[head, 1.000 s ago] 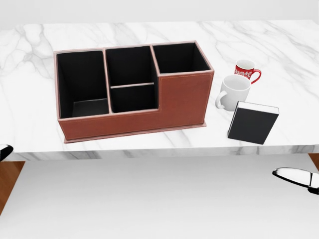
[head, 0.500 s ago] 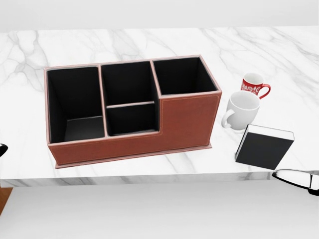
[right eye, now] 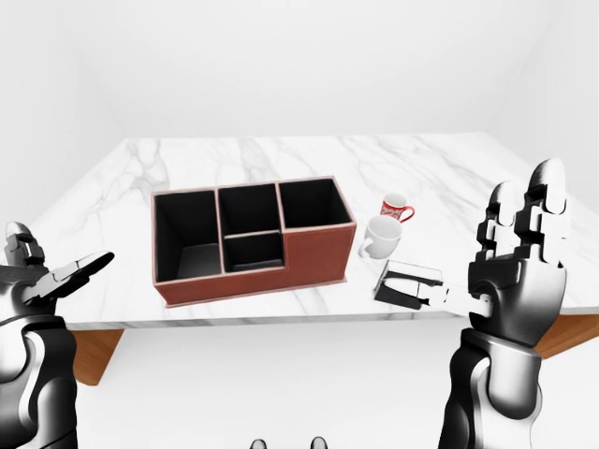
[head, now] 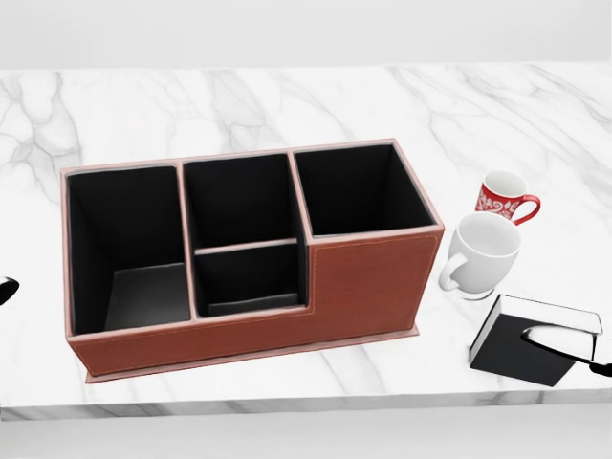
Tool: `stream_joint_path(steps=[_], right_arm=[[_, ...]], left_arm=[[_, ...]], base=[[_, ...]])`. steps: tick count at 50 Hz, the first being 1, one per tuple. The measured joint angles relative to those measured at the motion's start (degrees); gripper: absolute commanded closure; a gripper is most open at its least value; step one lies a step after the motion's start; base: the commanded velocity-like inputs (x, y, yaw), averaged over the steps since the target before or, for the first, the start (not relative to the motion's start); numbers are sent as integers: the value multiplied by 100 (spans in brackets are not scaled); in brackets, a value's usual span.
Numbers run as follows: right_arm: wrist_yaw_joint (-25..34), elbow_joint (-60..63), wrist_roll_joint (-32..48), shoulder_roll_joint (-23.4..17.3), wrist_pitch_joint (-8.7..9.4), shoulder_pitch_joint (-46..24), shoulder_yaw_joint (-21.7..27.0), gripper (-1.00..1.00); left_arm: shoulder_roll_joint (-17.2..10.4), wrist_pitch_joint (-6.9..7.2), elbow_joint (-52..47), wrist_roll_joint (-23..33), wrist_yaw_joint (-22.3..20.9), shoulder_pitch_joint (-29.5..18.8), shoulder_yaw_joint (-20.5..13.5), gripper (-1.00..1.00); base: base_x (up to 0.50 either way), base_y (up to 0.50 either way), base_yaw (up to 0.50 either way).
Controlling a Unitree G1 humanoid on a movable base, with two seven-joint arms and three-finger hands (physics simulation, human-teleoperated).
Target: Pick up the book and place it in the right compartment of the caddy.
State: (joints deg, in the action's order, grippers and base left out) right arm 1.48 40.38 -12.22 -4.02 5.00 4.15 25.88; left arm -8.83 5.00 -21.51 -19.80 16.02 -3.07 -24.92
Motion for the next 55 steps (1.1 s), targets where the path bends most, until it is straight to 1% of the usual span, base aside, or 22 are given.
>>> stream_joint_path(steps=[32,40,49,52,55], right_arm=[[32,-20,13,-4,0,0,-6,-100],[80,-62,48,-12,0,-28,-124,-100],[292,23,471,-176,0,-223,-434,-100],[515,123,950,-418,0,-402,-699,-100],[950,270,1595,-675,0,-626,-999,-100]], left_arm=[[-4,-7,45,-6,21,0,-4,-100],[-7,0,48,-12,27,-13,3,-100],[-1,-7,50,5,24,-4,12,-100],[-3,-10,66,5,19,-7,12,-100],[-9,-4,83,0,18,-12,10,-100]], base=[[29,0,0],[0,0,0],[0,0,0],[0,0,0],[0,0,0]])
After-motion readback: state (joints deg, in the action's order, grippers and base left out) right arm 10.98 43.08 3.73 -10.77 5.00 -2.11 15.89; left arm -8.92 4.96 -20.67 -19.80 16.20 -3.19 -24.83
